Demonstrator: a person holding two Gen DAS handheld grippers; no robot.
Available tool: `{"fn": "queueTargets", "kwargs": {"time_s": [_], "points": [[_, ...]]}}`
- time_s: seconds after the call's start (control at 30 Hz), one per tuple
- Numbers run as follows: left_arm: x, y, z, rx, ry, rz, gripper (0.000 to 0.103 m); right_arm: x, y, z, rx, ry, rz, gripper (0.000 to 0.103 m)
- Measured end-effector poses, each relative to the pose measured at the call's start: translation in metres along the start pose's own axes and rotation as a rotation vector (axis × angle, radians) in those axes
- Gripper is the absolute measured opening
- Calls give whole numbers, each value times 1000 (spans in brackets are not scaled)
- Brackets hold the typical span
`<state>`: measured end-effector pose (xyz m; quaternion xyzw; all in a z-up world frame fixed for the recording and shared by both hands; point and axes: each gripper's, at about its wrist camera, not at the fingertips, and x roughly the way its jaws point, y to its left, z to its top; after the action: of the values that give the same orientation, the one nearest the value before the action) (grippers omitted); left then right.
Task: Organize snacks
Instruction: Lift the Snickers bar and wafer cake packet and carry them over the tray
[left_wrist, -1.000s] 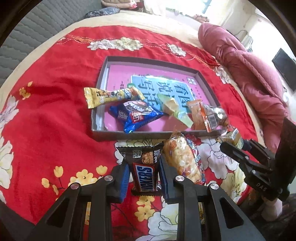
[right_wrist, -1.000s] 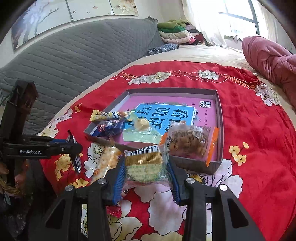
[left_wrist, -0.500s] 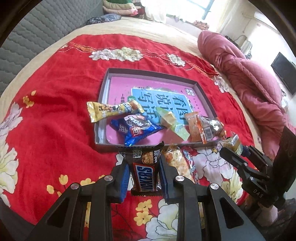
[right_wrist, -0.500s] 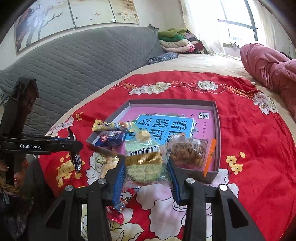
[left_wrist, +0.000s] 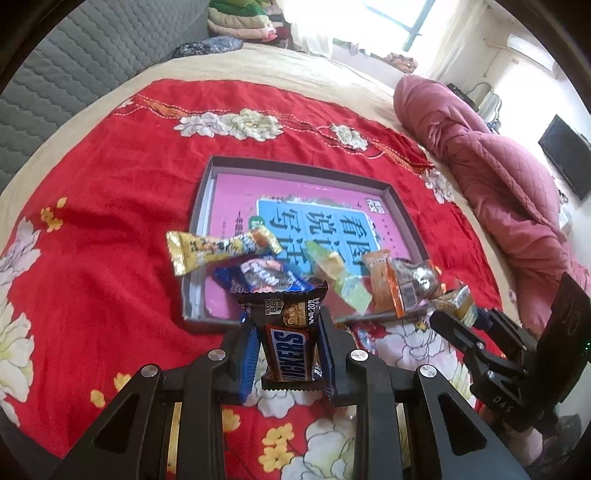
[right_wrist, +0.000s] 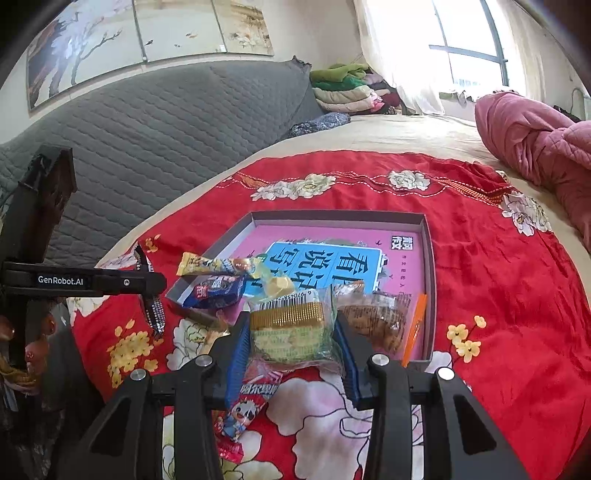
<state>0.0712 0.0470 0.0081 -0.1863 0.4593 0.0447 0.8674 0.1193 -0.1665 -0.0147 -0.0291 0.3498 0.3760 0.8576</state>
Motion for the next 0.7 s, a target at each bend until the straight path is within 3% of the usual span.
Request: {"fn": "queueTargets", "kwargs": {"time_s": [0.3, 0.7], "points": [[24, -8, 24, -8, -2, -2, 29, 23, 1, 15, -20, -1, -24, 43], [64, -13, 39, -6, 44, -3, 30, 67, 4, 17, -62, 82, -45, 44]]}}
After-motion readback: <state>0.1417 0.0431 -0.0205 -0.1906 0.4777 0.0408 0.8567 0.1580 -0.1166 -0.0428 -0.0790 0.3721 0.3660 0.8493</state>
